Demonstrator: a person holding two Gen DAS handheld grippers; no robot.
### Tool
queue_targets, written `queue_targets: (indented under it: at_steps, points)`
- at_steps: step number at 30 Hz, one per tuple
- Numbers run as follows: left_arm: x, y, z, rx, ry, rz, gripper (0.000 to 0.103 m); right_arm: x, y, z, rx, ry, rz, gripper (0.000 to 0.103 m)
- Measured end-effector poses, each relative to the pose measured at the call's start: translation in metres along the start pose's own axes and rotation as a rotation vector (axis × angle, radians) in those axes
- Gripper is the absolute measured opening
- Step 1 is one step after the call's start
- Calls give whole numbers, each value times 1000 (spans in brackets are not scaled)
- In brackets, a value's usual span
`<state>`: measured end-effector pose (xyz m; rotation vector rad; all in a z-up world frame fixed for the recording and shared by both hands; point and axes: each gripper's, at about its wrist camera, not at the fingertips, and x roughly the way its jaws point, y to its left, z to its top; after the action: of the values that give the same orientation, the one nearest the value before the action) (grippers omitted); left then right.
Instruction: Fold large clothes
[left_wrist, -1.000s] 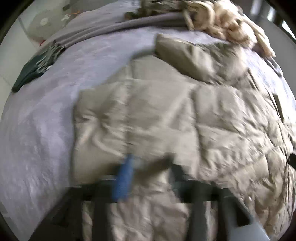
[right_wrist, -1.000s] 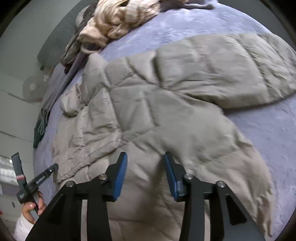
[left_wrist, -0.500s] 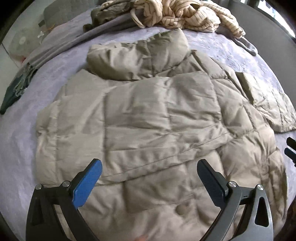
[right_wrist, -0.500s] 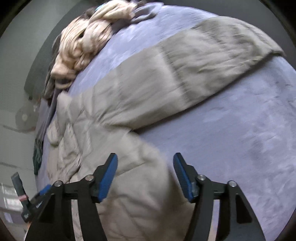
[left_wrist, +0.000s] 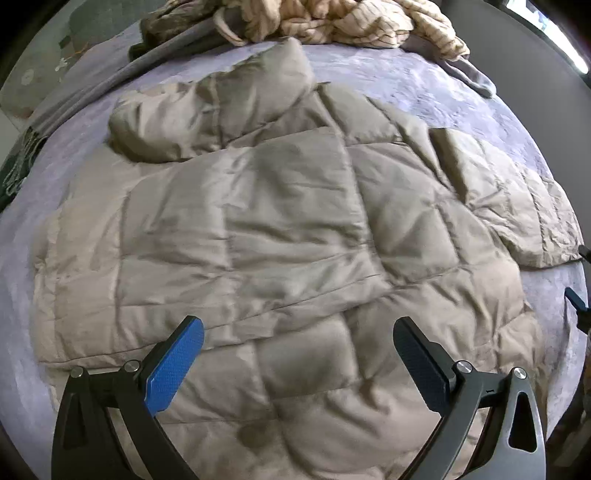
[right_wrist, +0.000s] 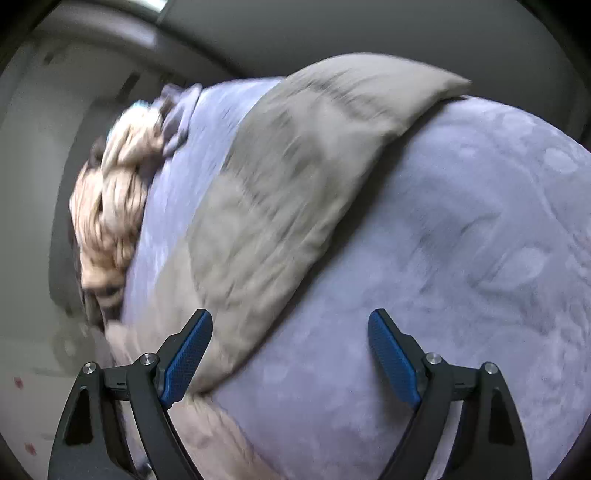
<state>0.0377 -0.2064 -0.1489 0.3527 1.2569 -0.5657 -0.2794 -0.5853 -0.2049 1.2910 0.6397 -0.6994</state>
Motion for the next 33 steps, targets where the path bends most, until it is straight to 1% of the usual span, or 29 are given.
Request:
queue_targets:
  at_steps: [3,9,11,15,18,19,20,21,22,23,24,25,29,33]
  points:
    - [0,-12,2,12,-1,-23,103,3,-11,14,53,-26,31,89]
    - [2,-28,8,13,7,-40,103,13,-19,43,91,-69,90,89]
    - [2,-30,6,10,10,-50,103,19,-20,54,119,-71,133,89]
    - [4,-37,7,30,6,-38,103,28,-22,72,185,-35,229,89]
    - [2,-38,8,20,-3,-54,103,36,-20,79,233,2,290,89]
    - [-1,-36,8,15,-10,-55,103,38,-17,81,246,15,307,87]
    - [-3,-34,8,6,-22,-53,103,40,-15,81,252,23,316,84]
    - [-4,-34,9,-1,-30,-50,103,42,-13,81,261,37,335,72]
    - [-7,-30,9,-10,-39,-48,103,45,-11,82,267,49,346,47]
    - [-11,-24,7,-16,-45,-47,103,49,-8,82,271,67,352,31]
    - [-13,-19,7,-25,-53,-43,103,51,-7,83,270,77,357,10]
    - [-15,-14,6,-31,-57,-42,103,52,-4,83,261,82,359,7]
    - [-22,8,1,-67,-73,-43,103,42,21,78,171,61,367,7]
    - [-25,35,-4,-105,-84,-53,103,25,75,61,11,57,388,7]
